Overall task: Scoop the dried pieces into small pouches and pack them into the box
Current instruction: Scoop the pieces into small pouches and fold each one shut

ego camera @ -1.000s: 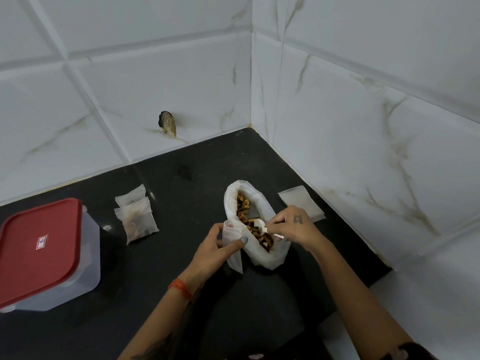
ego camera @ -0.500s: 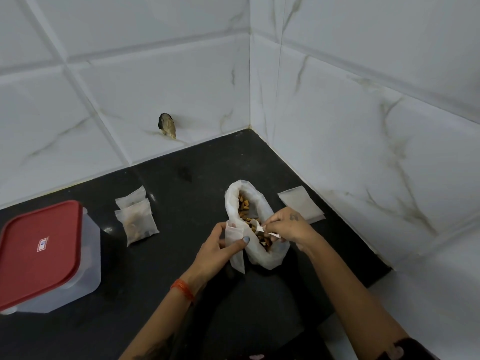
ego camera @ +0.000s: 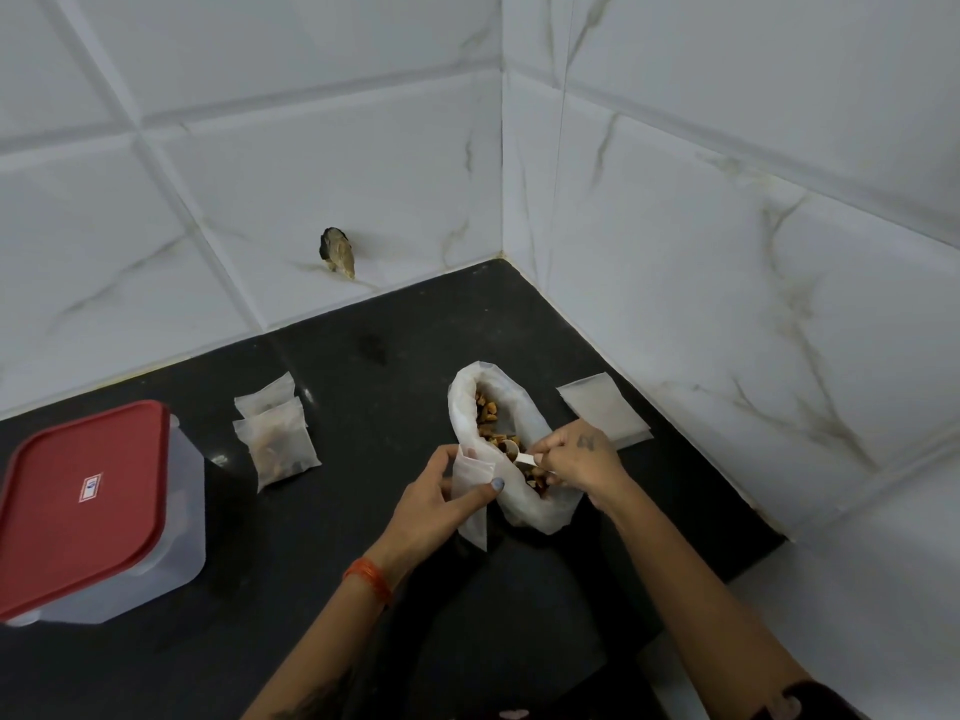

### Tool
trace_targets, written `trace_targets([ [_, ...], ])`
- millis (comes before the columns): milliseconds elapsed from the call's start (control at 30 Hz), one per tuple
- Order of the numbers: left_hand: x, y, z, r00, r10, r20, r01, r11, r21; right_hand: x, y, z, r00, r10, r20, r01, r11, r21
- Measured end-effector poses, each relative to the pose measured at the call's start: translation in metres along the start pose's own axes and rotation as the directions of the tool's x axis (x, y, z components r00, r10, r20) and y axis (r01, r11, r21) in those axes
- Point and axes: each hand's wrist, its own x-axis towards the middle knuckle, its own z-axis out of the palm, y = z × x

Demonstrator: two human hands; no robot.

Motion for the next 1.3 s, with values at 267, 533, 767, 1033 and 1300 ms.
trace_targets([
  [267,-0.005,0.003,-0.001,1.0,0.002,-0.009,-0.001,1.0,0.026,-0.001,-0.001,0.001,0.998,0.064,0.003,-0.064,0.994,0.09],
  [533,-0.008,0.002,-0.008,0.999,0.031,-0.027,-0.029,0.997,0.066,-0.011,-0.003,-0.006,0.994,0.106,-0.009,-0.101,0.97,0.222],
  [767,-0.004,-0.002,-0.014,0.99,0.083,-0.113,-0.068,0.989,0.13,-0.017,-0.002,-0.011,0.991,0.111,-0.071,-0.083,0.944,0.319],
  [1033,0.003,-0.002,-0.017,0.973,0.143,-0.184,-0.112,0.979,0.168,-0.027,-0.006,-0.024,0.996,0.045,-0.08,-0.008,0.909,0.416],
  [1300,0.01,0.006,-0.018,0.963,0.179,-0.202,-0.149,0.976,0.157,-0.048,-0.032,-0.032,0.99,-0.14,-0.035,0.14,0.884,0.447],
])
